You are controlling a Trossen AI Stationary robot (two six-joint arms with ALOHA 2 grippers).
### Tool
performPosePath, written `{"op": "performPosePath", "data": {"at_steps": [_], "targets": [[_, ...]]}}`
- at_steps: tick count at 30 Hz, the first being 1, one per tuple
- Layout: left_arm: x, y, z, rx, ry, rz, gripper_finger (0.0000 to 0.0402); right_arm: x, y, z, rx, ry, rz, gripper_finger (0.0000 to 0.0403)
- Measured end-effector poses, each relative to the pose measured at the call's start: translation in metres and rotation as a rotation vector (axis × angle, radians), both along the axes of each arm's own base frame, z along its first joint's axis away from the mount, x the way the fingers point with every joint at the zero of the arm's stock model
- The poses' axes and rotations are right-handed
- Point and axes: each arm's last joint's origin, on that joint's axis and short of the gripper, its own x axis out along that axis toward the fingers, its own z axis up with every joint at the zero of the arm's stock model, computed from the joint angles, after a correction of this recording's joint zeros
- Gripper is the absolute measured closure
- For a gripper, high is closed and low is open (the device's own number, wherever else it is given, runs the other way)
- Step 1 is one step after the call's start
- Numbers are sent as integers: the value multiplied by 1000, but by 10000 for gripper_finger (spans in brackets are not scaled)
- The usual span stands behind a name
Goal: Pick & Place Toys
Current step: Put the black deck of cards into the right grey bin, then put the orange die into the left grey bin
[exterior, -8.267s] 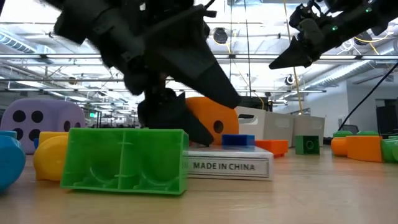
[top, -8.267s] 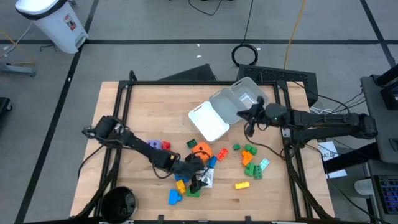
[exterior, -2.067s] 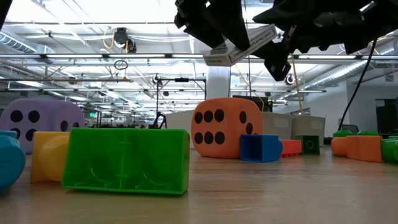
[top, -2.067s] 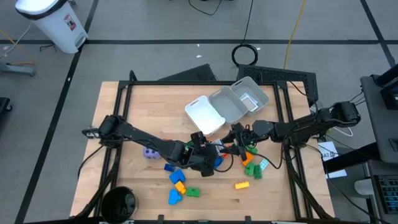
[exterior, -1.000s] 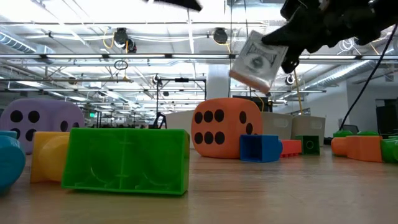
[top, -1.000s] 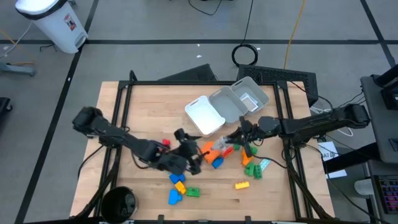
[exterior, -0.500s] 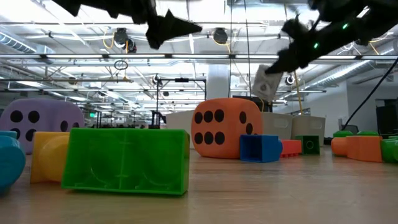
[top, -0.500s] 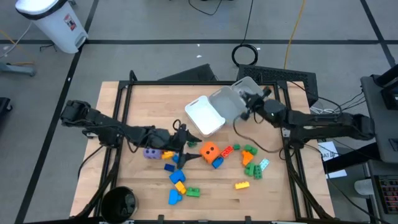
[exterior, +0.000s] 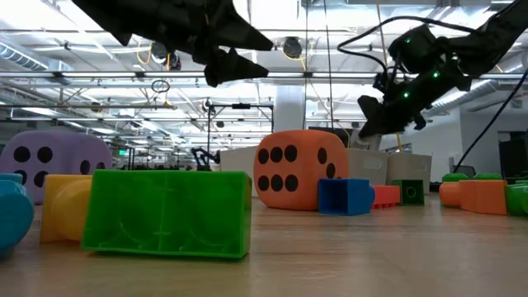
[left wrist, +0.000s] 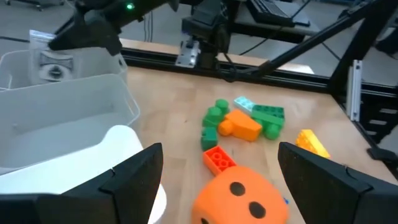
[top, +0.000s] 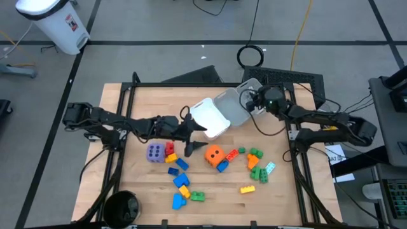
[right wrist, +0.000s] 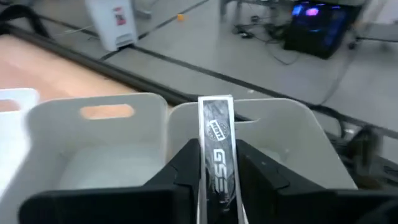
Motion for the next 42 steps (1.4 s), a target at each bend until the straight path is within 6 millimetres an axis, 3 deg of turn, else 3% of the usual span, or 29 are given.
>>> {"op": "performPosePath", "data": {"at_steps": [5, 15, 19, 26, 31, 37, 39, 42], "targets": [[0, 6, 1, 0, -9, 19, 78, -3, 0, 5, -30, -20, -75, 273], [0, 7, 1, 2, -12, 30, 78, -3, 17, 22, 94, -218, 273, 181], [1, 7, 3, 1, -28, 31, 78, 1, 40, 38, 129, -340, 543, 175], [1, 6, 3, 0, -32, 30, 78, 2, 101, 63, 113, -455, 1030, 193], [1, 6, 3, 0, -32, 30, 78, 4, 141, 51, 161, -393, 1264, 199], [1, 7, 4, 4, -37, 30, 78, 4, 171, 21, -17, -383, 1487, 191], [1, 7, 4, 11, -37, 30, 78, 4, 175, 16, -7, -412, 1490, 191], [1, 7, 4, 32, -37, 26, 78, 10, 172, 19, 44, -353, 1321, 191]]}}
